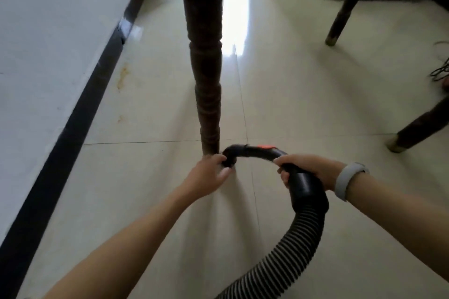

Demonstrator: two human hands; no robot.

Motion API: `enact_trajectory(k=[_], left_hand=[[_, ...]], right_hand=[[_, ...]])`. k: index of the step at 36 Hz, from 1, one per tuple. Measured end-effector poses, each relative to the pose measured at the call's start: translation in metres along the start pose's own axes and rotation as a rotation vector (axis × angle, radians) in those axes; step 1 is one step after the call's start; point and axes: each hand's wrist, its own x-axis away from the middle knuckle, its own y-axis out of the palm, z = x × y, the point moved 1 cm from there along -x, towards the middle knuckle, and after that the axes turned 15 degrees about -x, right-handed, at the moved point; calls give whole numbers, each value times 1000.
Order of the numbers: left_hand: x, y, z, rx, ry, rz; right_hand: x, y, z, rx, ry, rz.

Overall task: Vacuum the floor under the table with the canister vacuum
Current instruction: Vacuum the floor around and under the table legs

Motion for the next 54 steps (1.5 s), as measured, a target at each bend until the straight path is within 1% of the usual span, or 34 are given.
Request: enact_trajectory(k=[3, 7, 10, 12, 15, 16, 18, 20, 21, 22, 25, 26, 29, 31, 34, 37, 39, 42, 46, 48, 51, 54], left_hand=[[-14, 1, 11, -111, 23, -48], [-30, -1, 20, -221, 14, -103], [-44, 1, 19, -217, -28, -136], [-50, 0, 20, -131, -65, -107], [-52, -6, 27, 117, -91, -57], [-51, -8, 31, 206, -87, -74], [-47, -7, 37, 351, -79, -172], [-43, 1, 40, 414, -65, -272], [-42, 7, 40, 419, -62, -297], [-42, 15, 39, 415, -74, -297], [-43, 37, 31, 340, -134, -195], [-44, 44, 28, 356, -154, -173], [-45, 54, 22, 565, -213, -147], [-49, 53, 20, 657, -241, -82], [-65, 45, 17, 649, -280, 24], [-86, 40, 18, 624, -313, 42], [-93, 42, 18, 596, -322, 34], [-89, 50, 15, 579, -343, 32], [-62, 60, -1, 539, -352, 73], [-53, 63, -7, 561, -358, 76], [-56, 63, -6, 578, -330, 62], [-75, 57, 5, 630, -277, 19]], right_hand=[[-3, -21, -22, -33, -142, 95], [-32, -38, -54, -111, -325, 212], [-59, -37, -67, -170, -408, 277], [-77, -29, -70, -223, -418, 253], [-100, -13, -72, -265, -385, 162], [-107, -9, -72, -275, -379, 131], [-120, 0, -74, -298, -364, 72], [-132, 11, -76, -313, -363, 22], [-137, 18, -78, -314, -361, -3], [-142, 25, -80, -306, -355, -20], [-155, 48, -90, -291, -329, -114], [-157, 57, -94, -264, -321, -155], [-164, 81, -102, -136, -315, -252], [-170, 91, -109, -81, -348, -236], [-182, 90, -123, -112, -448, -103], [-187, 75, -135, -181, -547, 63], [-191, 65, -140, -226, -582, 103], [-199, 69, -136, -247, -540, 5], [-198, 107, -121, -82, -386, -217], [-192, 124, -115, 9, -338, -288], [-191, 124, -116, 47, -350, -278], [-195, 102, -128, -9, -439, -141]])
